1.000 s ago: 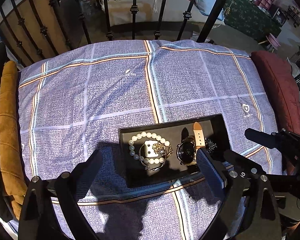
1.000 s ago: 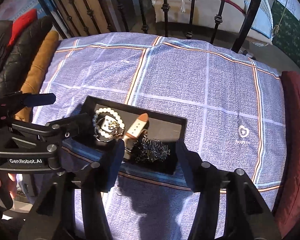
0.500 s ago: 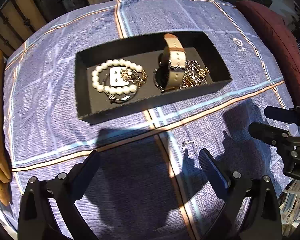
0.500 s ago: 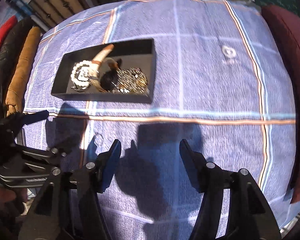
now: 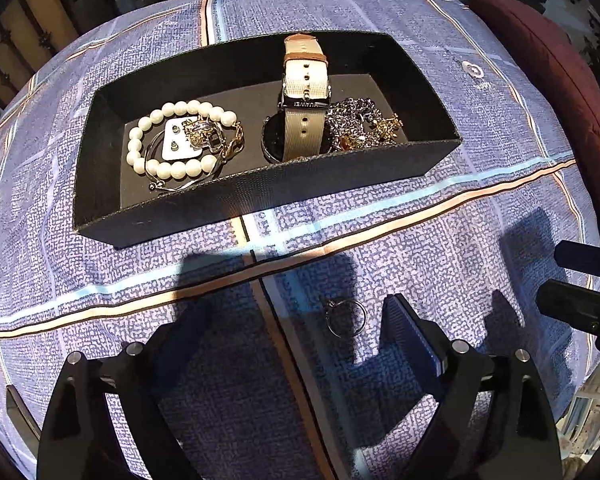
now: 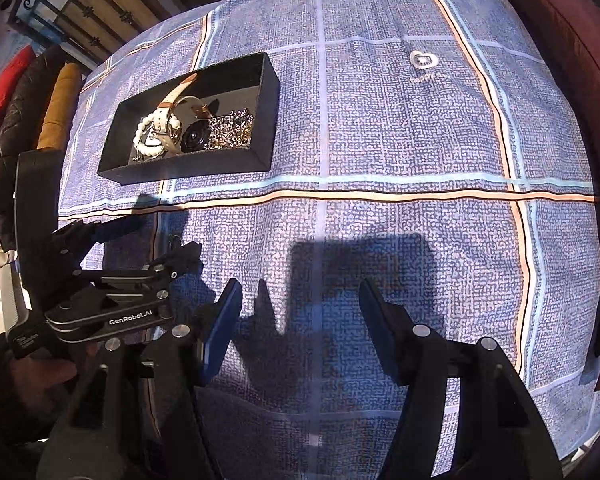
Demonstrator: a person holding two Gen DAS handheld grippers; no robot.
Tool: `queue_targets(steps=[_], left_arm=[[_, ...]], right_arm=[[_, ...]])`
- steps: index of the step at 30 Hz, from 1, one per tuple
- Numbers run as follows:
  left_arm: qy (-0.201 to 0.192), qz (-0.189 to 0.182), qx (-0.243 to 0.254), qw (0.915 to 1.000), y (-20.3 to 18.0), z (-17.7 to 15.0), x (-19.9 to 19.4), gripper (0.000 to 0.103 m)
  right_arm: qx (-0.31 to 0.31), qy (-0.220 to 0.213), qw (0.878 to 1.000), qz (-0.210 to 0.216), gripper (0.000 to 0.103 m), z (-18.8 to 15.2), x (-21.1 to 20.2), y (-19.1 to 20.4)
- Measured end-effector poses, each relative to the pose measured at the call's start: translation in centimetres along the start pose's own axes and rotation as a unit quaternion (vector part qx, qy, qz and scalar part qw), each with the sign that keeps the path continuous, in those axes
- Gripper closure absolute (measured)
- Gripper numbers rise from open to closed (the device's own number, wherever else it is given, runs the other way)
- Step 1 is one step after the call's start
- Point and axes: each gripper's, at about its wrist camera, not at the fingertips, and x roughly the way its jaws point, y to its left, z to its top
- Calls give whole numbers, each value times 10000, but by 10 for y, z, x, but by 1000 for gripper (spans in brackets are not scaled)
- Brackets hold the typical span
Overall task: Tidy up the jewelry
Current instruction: 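Grasp the small silver ring on the cover with the left gripper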
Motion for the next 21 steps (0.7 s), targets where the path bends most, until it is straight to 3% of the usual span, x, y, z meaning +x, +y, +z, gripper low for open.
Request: queue_targets(steps=[12,21], left_arm=[[-173,-44,-63,9998,5,-12,-4,34],[-170,-183,-143,9996,28,-14,-14,68]], right_arm=[[-43,40,9999,105,35,1,3,6],[-106,50,9998,132,34,7,7,15]])
